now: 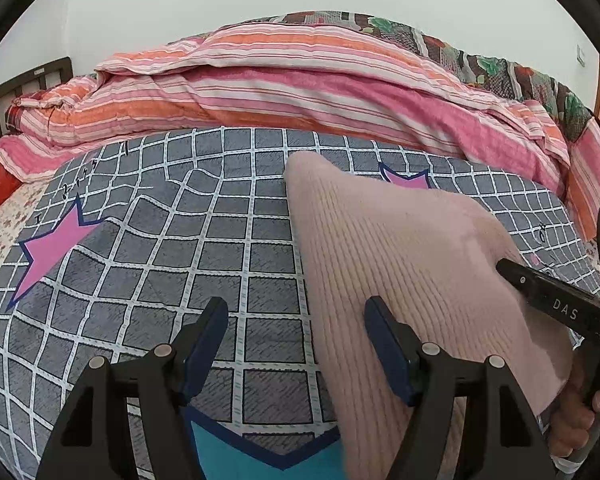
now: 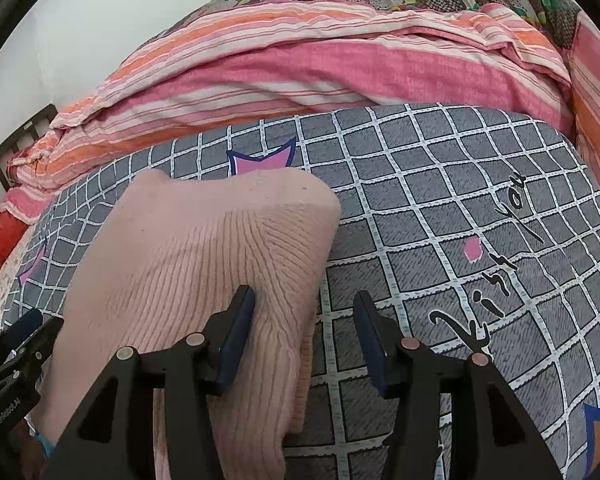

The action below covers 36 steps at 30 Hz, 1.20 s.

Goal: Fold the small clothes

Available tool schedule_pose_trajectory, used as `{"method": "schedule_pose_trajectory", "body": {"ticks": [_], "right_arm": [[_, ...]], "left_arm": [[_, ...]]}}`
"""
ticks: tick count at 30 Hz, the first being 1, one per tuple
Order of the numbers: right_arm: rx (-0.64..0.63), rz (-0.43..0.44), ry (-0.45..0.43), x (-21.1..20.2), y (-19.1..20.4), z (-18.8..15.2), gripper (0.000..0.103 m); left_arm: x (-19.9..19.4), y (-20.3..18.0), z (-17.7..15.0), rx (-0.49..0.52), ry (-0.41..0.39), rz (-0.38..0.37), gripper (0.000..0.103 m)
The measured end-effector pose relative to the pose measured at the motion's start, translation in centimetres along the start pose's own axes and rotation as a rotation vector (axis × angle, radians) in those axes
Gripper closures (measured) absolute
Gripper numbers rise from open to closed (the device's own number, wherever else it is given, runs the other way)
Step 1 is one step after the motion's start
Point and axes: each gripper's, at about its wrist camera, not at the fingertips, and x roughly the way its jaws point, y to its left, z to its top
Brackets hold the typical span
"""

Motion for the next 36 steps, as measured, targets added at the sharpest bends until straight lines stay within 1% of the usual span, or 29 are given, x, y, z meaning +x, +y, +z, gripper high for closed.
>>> {"method": "schedule_pose_trajectory", "body": {"ticks": [6, 10, 13, 15, 16, 18, 20, 24, 27, 29, 30, 32, 34, 36], "right_arm": [[0.036, 0.050, -0.020, -1.4, -0.5, -0.3, 0.053], [0.020, 0.062, -0.023, -2.9, -0.5, -1.3, 0.050], [0.044, 0.074, -0.012, -4.2, -1.2, -2.6, 0.050], [0.069, 0.086, 0.020, -4.8, -1.6, -3.3, 0.050], [0.070, 0.080, 0.036, -5.2, -1.7, -3.6, 0.050], [0.052, 0.041, 0.039, -6.4, -1.8, -4.3, 0.050], [0.022, 0.008, 0.048, -7.7, -1.4, -4.8, 0.050], [-0.016, -0.046, 0.031, -11.4, -0.8, -4.7, 0.050], [-0.009, -0.085, -0.001, -14.5, -0.5, -4.1, 0.050], [0.012, -0.092, -0.006, -16.5, -0.5, -4.0, 0.045], [0.018, -0.089, -0.001, -17.1, -0.4, -3.9, 0.045], [0.025, -0.091, 0.005, -18.6, -0.2, -4.2, 0.045], [0.005, -0.113, 0.019, -19.6, 0.5, -4.8, 0.045], [-0.017, -0.127, 0.015, -21.0, 1.0, -5.4, 0.044]], "left_arm": [[-0.6, 0.7, -0.2, -0.034, -0.003, -0.049, 0.034], [-0.9, 0.7, -0.5, -0.014, -0.003, -0.051, 0.034], [-1.0, 0.8, -1.0, -0.005, 0.016, -0.058, 0.034], [-1.2, 1.0, -1.6, -0.007, 0.034, -0.069, 0.033], [-1.3, 1.2, -2.2, -0.014, 0.047, -0.076, 0.033], [-1.6, 1.4, -3.0, -0.021, 0.060, -0.074, 0.033], [-2.5, 1.6, -3.3, -0.015, 0.061, -0.067, 0.033], [-5.3, 2.0, -2.5, -0.017, 0.059, -0.067, 0.033], [-8.0, 2.0, -1.8, -0.008, 0.049, -0.061, 0.033], [-9.5, 1.9, -1.6, 0.004, 0.056, -0.052, 0.033], [-10.3, 1.8, -1.6, 0.010, 0.056, -0.048, 0.033], [-12.3, 1.6, -1.8, 0.020, 0.045, -0.028, 0.026], [-13.9, 1.5, -2.0, 0.030, 0.039, -0.009, 0.025], [-15.1, 1.4, -2.1, 0.040, 0.054, -0.004, 0.024]]}}
